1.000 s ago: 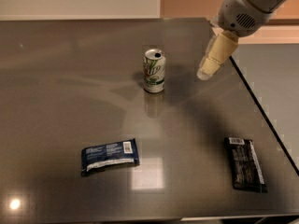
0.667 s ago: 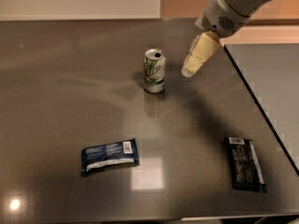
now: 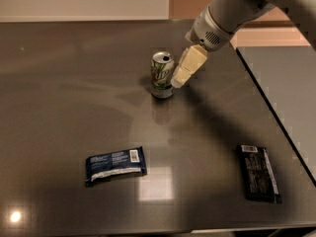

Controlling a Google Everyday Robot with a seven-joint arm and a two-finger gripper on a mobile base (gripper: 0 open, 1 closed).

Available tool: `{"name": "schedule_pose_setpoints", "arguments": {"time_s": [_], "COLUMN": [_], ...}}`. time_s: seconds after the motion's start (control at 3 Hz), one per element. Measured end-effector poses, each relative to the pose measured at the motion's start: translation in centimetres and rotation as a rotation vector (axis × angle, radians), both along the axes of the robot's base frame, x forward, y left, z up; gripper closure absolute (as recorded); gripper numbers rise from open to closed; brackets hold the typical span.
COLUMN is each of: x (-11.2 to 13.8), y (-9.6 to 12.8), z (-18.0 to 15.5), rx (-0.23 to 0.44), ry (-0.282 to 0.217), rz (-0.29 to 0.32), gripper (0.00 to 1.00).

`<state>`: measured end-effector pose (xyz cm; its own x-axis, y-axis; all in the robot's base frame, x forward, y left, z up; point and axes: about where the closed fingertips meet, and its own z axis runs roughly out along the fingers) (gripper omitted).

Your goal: Move 7up can near rxbar chocolate

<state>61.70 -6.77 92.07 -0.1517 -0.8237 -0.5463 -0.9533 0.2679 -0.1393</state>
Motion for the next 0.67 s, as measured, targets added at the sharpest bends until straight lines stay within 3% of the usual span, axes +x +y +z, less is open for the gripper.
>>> {"name": "schedule_pose_setpoints", "arguments": {"time_s": [0.67], "x": [0.7], "y": [3.5], "z": [-1.7], "rx": [0.065], "ry": [0.041], "rz": [0.06], "gripper": [0.0]}}
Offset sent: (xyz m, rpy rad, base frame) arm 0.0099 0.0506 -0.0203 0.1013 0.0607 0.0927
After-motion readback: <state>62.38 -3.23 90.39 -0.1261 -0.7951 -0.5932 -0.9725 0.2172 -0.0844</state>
